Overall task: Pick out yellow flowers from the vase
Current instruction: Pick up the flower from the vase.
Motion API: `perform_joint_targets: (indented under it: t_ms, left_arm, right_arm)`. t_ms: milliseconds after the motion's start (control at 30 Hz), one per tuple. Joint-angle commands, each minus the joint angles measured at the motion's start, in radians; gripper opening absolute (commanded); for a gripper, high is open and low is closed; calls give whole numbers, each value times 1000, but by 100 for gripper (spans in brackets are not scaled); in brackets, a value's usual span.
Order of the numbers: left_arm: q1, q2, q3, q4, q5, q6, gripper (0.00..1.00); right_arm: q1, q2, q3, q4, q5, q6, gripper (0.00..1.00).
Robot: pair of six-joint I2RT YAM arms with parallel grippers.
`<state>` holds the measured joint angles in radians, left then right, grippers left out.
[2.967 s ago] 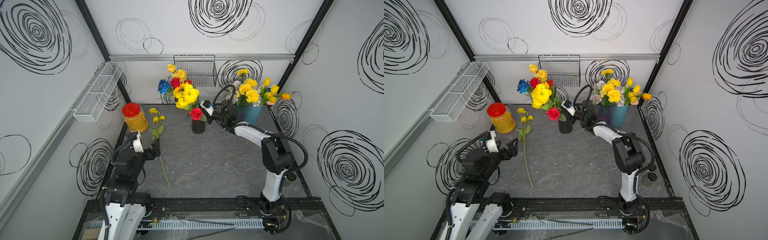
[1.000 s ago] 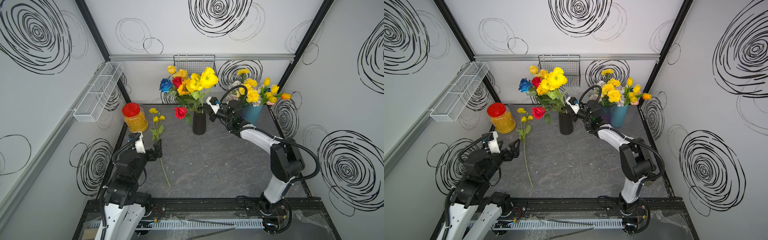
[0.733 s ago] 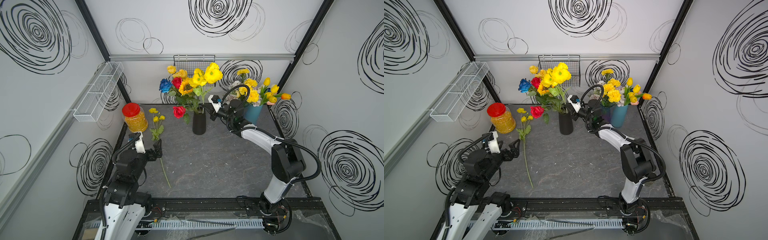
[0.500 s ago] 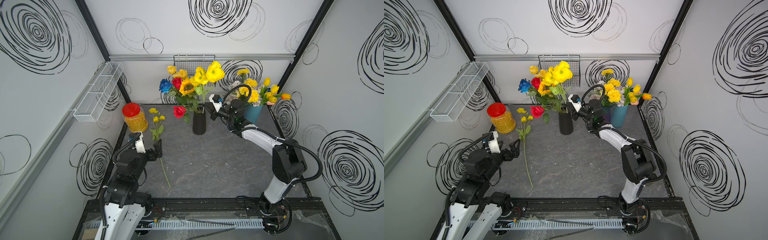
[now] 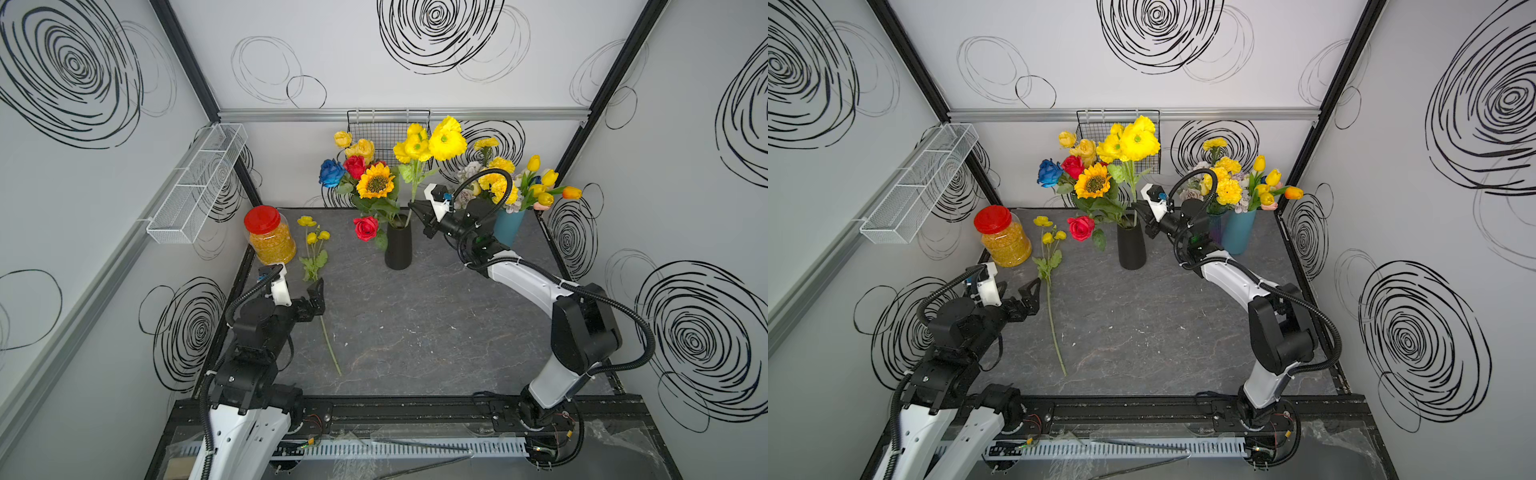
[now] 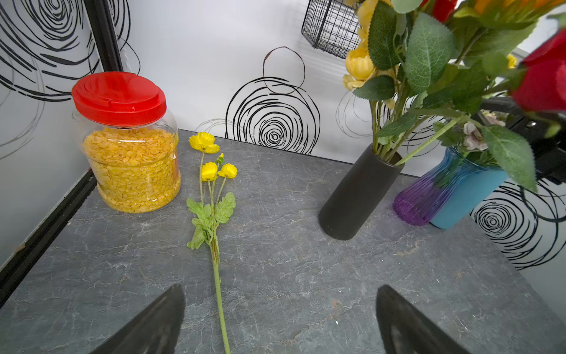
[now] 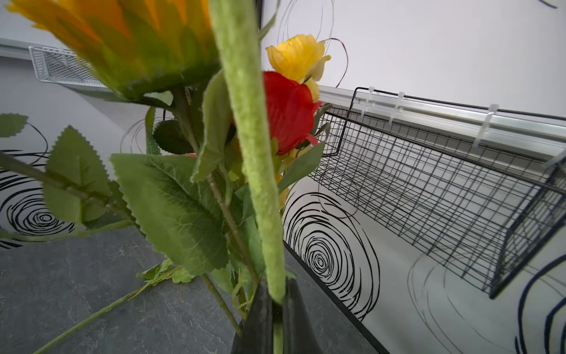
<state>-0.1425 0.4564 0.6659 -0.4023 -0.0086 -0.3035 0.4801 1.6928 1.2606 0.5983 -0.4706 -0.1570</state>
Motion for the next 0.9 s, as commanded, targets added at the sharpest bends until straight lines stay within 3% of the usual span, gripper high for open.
perform_joint_targets:
  t_ms: [0,367,533,667,867]
  left_arm:
    - [8,5,-8,29,6,0,99]
    - [37,41,-6,73,96,7,98]
    - [1,26,-11,94,115,4,97]
    - [-119,34,2,90,41,4,97]
    - [-435,77,29,131,-190,30,96]
  right_arm:
    - [-3,-59,56,-12,54,63,2]
    - [-1,-162,144,-145,175,185,1]
    - [1,-212,175,-208,203,212,0]
    - [4,-271,198,-299,241,214,1]
    - [3,-381,181,-461,284,238,1]
